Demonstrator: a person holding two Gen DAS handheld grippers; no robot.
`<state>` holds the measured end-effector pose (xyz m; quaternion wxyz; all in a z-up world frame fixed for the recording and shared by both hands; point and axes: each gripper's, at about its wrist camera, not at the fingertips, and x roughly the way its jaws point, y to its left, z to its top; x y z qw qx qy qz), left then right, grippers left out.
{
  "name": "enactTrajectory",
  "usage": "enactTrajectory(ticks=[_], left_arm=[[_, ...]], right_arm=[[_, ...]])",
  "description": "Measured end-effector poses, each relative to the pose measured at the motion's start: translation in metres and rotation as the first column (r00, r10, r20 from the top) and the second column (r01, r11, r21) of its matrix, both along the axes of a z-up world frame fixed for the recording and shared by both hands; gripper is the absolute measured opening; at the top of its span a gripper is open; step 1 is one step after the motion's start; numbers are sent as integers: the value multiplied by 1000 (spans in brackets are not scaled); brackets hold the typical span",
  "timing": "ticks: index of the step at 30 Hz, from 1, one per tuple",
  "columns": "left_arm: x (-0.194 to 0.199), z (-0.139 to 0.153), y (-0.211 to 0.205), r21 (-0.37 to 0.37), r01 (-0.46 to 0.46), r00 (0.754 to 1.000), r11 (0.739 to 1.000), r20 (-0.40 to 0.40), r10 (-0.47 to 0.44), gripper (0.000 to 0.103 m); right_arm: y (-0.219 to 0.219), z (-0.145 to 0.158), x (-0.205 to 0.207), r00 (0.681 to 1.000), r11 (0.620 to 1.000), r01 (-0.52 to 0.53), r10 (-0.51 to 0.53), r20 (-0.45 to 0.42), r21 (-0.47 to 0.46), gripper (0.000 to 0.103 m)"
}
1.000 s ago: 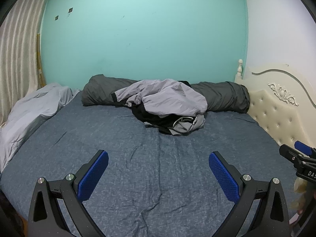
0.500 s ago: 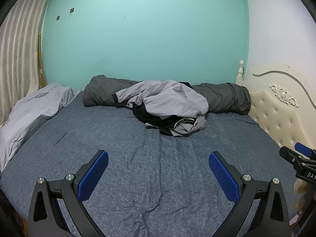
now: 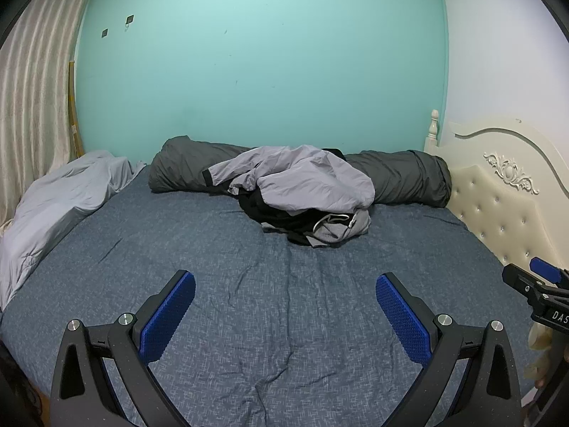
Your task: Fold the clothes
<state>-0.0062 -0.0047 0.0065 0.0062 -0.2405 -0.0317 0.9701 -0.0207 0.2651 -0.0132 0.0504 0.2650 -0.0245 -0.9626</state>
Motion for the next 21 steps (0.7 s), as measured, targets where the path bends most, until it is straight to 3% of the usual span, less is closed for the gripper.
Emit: enactTrajectory(ticks=[21], left_arm=[[-2, -1, 0, -4, -2, 1000, 1000, 8, 2, 103]], right_arm=[[0, -3, -3, 1000, 1000, -4, 4, 5, -5, 103]])
